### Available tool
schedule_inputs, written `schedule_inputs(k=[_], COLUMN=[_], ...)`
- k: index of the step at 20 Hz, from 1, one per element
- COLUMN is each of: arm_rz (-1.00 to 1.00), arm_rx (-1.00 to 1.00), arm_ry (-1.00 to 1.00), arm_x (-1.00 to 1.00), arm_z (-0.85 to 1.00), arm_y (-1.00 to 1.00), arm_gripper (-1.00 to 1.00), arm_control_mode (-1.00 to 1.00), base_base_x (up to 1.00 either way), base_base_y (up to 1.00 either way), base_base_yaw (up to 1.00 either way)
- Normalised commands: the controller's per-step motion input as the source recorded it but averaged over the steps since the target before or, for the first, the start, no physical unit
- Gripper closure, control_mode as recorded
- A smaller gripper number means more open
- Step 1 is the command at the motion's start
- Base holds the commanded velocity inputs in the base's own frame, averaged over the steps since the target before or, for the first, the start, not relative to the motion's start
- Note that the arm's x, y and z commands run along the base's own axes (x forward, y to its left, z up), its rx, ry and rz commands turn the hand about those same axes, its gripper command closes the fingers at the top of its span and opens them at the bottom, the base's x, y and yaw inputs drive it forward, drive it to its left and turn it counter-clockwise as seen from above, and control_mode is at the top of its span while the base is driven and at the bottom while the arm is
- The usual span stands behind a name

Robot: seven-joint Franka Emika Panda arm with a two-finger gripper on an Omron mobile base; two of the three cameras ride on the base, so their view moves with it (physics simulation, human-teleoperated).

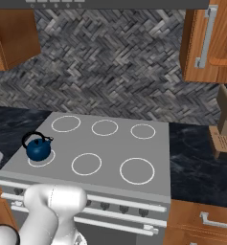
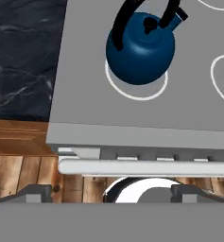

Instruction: Turn on the front left burner of the stove.

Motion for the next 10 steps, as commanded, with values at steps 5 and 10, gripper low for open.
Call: schedule_inputs(k=[5,10], arm_rz=[0.0,0.0], arm_rx=[-0.01,-0.04], arm_ry=[0.0,-0.01], arm_x=[0.0,-0.02], arm_z=[-0.63,-0.65], arm_y=[0.03,0.02], arm_gripper=[-1.0,-1.0], arm_control_mode=[-1.0,-1.0], base_base_x=[0.0,0.0], base_base_y=[0.0,0.0], base_base_yaw=[0.0,0.0])
